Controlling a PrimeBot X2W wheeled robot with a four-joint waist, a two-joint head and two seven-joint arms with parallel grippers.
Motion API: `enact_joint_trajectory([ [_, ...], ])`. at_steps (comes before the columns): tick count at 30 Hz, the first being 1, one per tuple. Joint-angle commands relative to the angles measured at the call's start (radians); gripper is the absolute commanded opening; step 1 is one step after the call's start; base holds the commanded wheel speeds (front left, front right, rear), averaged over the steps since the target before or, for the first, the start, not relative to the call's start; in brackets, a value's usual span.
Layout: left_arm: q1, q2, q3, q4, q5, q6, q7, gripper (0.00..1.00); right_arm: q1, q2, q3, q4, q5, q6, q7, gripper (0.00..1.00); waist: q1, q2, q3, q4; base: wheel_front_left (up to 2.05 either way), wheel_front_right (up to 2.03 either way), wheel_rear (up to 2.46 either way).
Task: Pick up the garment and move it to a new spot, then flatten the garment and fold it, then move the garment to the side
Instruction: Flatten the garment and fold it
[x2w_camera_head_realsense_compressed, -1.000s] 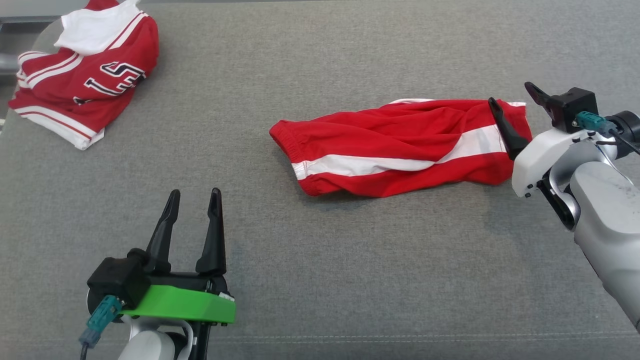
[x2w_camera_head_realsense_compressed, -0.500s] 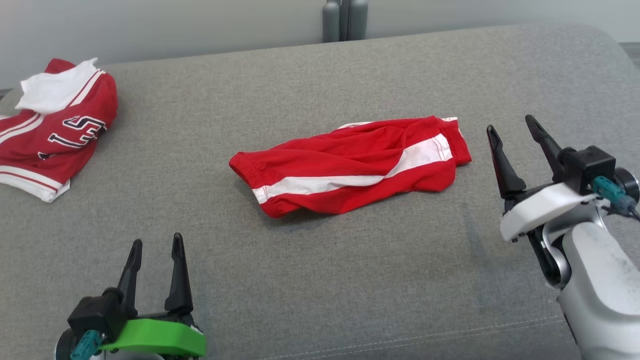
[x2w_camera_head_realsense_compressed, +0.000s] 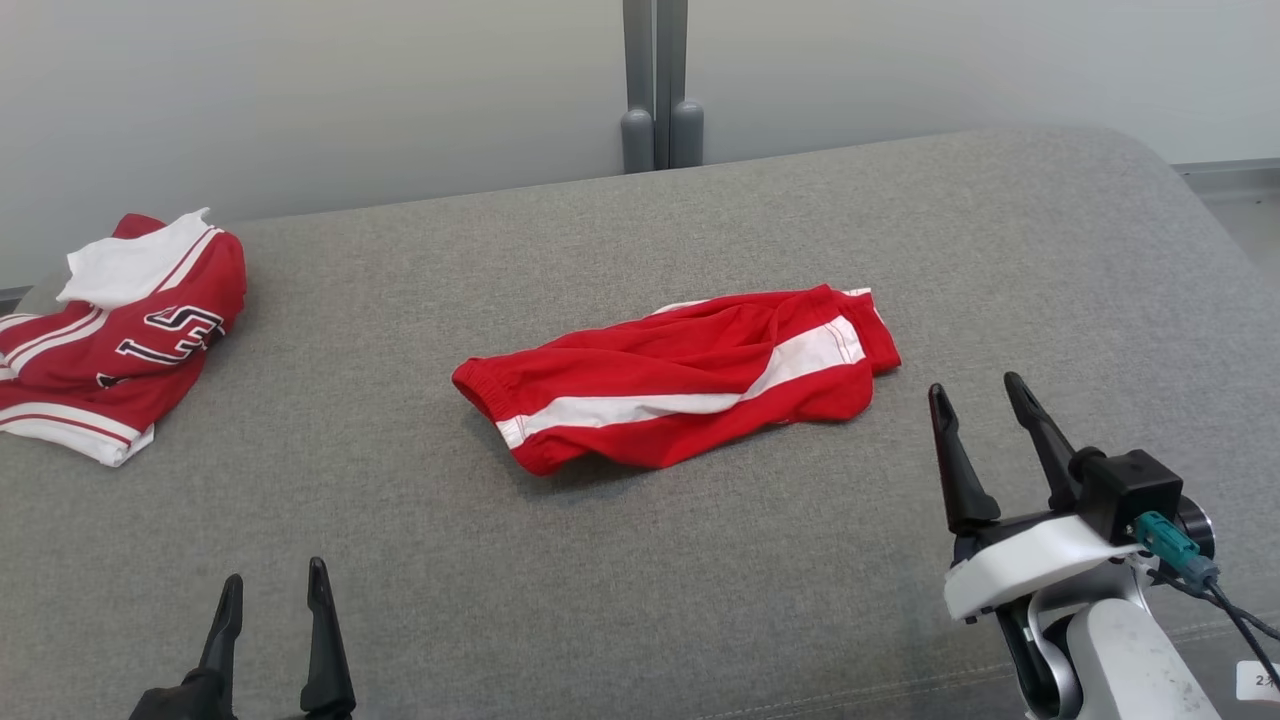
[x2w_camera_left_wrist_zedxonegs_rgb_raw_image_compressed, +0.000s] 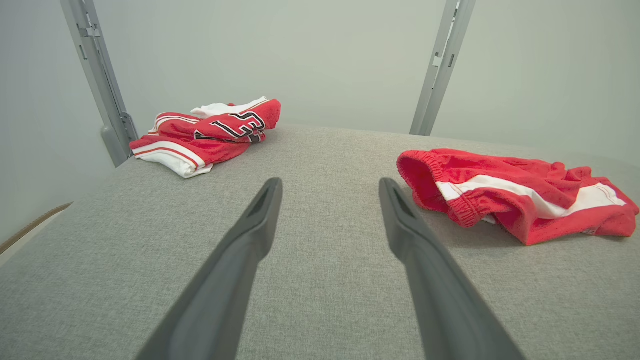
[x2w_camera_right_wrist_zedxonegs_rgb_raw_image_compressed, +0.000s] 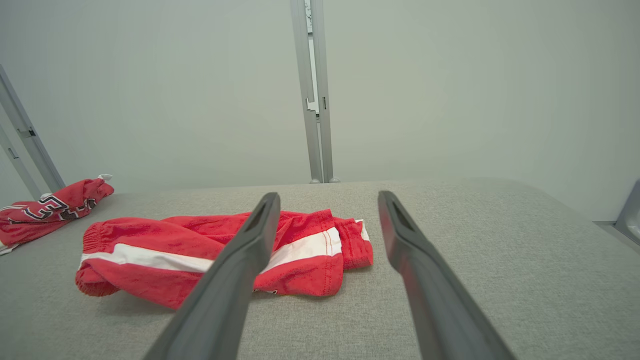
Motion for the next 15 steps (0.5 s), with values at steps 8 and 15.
enact_joint_trajectory([
  [8, 0.015, -0.013, 0.019, 0.016, 0.011, -0.028, -0.004, 1.0, 0.019, 0.024, 0.014, 0.002, -0.038, -0.001, 0.014, 1.0, 0.0, 0.0, -0.002, 0.006, 0.0, 0.0, 0.0],
  [15, 0.003, -0.02, 0.028, 0.028, 0.016, -0.043, -0.004, 1.0, 0.016, 0.029, 0.023, 0.007, -0.035, -0.001, 0.018, 1.0, 0.0, 0.0, -0.001, 0.005, 0.0, 0.0, 0.0],
])
